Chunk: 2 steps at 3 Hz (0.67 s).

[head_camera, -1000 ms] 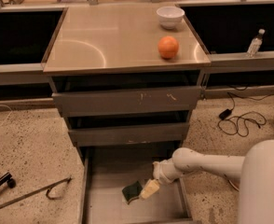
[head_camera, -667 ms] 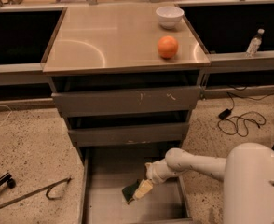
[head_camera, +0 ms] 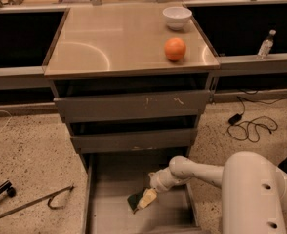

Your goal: Pick sponge from bottom drawer and place on counter

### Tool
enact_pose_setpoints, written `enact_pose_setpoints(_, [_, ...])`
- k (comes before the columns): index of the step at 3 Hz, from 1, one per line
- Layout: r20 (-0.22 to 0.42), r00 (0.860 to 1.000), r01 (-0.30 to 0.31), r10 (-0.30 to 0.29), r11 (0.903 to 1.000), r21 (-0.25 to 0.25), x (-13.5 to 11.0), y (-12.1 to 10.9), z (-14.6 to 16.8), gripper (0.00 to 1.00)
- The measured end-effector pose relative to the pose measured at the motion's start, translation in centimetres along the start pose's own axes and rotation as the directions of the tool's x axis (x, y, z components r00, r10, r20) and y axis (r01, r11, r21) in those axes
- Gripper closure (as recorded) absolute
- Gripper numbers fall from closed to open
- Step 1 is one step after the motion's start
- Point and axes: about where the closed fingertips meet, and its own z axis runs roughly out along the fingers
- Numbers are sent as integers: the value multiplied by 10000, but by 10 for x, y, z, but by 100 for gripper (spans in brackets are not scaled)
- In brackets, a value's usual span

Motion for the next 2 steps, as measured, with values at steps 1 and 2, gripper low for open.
enact_pose_setpoints(1, [-340, 9994, 96, -101, 9998, -148, 5, -4, 21, 0])
enact_pose_setpoints(2, [-793, 9953, 520, -557, 9975, -487, 17, -14, 63, 0])
